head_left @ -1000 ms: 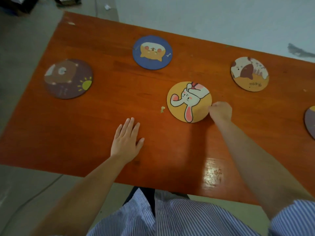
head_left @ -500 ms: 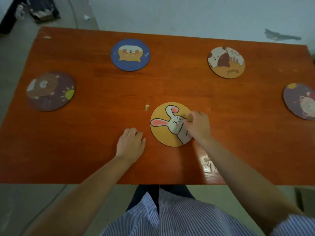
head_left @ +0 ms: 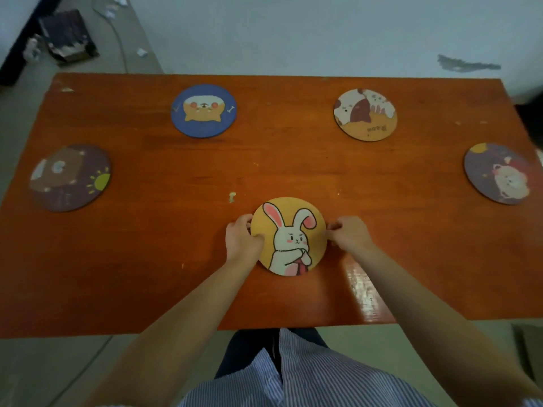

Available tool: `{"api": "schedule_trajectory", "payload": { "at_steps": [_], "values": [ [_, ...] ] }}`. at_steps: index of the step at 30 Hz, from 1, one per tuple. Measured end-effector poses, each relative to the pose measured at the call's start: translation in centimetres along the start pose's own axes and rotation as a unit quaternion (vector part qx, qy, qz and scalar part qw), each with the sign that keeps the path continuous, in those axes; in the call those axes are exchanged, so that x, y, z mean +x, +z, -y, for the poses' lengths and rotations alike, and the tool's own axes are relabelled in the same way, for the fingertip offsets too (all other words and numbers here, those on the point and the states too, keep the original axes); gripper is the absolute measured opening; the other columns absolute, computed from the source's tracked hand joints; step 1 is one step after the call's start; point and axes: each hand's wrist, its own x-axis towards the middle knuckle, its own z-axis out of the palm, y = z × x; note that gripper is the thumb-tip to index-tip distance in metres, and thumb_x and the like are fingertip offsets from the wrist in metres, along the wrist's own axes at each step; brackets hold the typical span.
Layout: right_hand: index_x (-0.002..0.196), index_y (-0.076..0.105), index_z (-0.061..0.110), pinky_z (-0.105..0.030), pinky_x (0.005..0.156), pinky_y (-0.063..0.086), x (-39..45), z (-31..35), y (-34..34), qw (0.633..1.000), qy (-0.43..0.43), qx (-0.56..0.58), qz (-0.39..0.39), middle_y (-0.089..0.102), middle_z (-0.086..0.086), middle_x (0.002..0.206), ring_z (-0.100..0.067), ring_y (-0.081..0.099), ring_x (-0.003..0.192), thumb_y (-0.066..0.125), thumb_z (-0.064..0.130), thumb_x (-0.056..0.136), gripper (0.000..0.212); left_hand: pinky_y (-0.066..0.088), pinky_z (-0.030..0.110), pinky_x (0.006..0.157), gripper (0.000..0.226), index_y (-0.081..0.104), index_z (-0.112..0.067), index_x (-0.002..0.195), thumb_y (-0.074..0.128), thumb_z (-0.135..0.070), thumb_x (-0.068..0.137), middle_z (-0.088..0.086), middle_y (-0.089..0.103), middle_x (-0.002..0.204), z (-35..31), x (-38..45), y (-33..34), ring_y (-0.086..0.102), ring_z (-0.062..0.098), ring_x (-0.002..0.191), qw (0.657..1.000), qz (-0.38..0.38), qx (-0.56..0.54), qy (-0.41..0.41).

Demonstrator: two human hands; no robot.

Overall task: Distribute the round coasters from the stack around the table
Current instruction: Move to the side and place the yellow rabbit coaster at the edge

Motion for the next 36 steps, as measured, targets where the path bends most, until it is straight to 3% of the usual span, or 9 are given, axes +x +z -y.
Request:
{"api": "schedule_trajectory", "payload": {
  "at_steps": [2,5,13,18,22,26,29,32,36],
  "values": [
    [0.052,0.052,0.017,-0.025,0.046,0.040,-1.1,-1.4,0.1,0.997,0.040,0.070,0.018,0.053,-0.004,0.051,-0.014,0.048,0.046,0.064,0.008,0.084,0.035,0.046,0.030,0.076,0.043,0.053,-0.016,0.120,0.063,-0.006,0.079,0.010,0.057,0.120,0.0,0.2,0.3,0.054,0.021,0.102,0.999,0.013,0.015,0.029],
    [0.051,0.051,0.016,-0.023,0.043,0.035,-2.3,-3.2,0.3,0.991,0.057,0.121,0.032,0.050,-0.004,0.049,-0.014,0.046,0.044,0.065,0.006,0.083,0.036,0.050,0.033,0.081,0.037,0.057,-0.015,0.117,0.061,-0.008,0.081,0.010,0.062,0.116,0.9,-0.2,0.5,0.058,0.023,0.103,0.996,0.034,0.059,0.062],
    [0.052,0.050,0.019,-0.029,0.054,0.035,-3.0,-4.9,0.9,0.995,0.013,0.092,0.034,0.050,0.001,0.054,-0.016,0.046,0.055,0.064,0.010,0.084,0.036,0.044,0.027,0.077,0.035,0.058,-0.013,0.118,0.061,-0.010,0.083,0.010,0.059,0.110,2.7,-2.2,1.1,0.053,0.015,0.088,0.991,0.010,0.088,0.096],
    [0.066,0.054,0.010,-0.032,0.064,0.037,-2.8,-5.1,1.2,0.997,-0.007,0.077,0.028,0.051,-0.004,0.061,-0.024,0.051,0.070,0.061,0.010,0.086,0.022,0.045,0.026,0.077,0.037,0.055,-0.011,0.120,0.061,-0.010,0.083,0.010,0.056,0.113,2.7,-2.9,1.4,0.054,0.018,0.094,0.990,-0.003,0.105,0.089],
    [0.056,0.047,0.019,-0.032,0.062,0.038,-2.5,-5.9,1.6,0.996,-0.014,0.081,0.027,0.049,-0.001,0.059,-0.025,0.051,0.069,0.061,0.008,0.086,0.034,0.044,0.025,0.078,0.038,0.054,-0.011,0.122,0.061,-0.014,0.084,0.010,0.055,0.115,3.1,-3.5,1.6,0.055,0.020,0.097,0.987,0.004,0.134,0.091],
    [0.057,0.047,0.020,-0.026,0.048,0.032,-2.2,-6.0,1.7,0.999,-0.037,-0.003,0.016,0.051,-0.003,0.065,-0.023,0.049,0.069,0.058,0.011,0.084,0.031,0.043,0.028,0.082,0.036,0.054,-0.008,0.119,0.060,-0.014,0.084,0.013,0.054,0.116,3.1,-4.0,1.6,0.053,0.023,0.101,0.984,0.001,0.149,0.101],
    [0.070,0.051,0.011,-0.026,0.045,0.028,-2.5,-5.9,2.2,0.995,-0.055,-0.079,-0.010,0.049,-0.001,0.064,-0.023,0.048,0.067,0.056,0.018,0.086,0.018,0.046,0.033,0.089,0.044,0.048,-0.008,0.127,0.059,-0.019,0.086,0.014,0.050,0.126,3.1,-4.2,1.4,0.052,0.025,0.109,0.979,0.023,0.176,0.097],
    [0.075,0.044,0.011,-0.027,0.044,0.028,-3.0,-5.9,3.2,0.994,-0.059,-0.066,-0.060,0.043,0.001,0.059,-0.026,0.048,0.065,0.053,0.023,0.088,0.020,0.048,0.038,0.093,0.043,0.046,-0.010,0.127,0.056,-0.024,0.087,0.013,0.049,0.128,3.1,-4.1,1.3,0.050,0.027,0.113,0.963,0.032,0.244,0.113],
    [0.097,0.053,-0.001,-0.036,0.063,0.040,-4.6,-5.7,5.1,0.983,-0.072,-0.077,-0.148,0.053,-0.017,0.091,-0.035,0.055,0.083,0.049,0.018,0.091,0.020,0.041,0.041,0.098,0.042,0.047,-0.012,0.126,0.052,-0.029,0.088,0.013,0.051,0.128,3.8,-4.1,-0.1,0.041,0.028,0.121,0.944,0.043,0.290,0.152]
  ]
}}
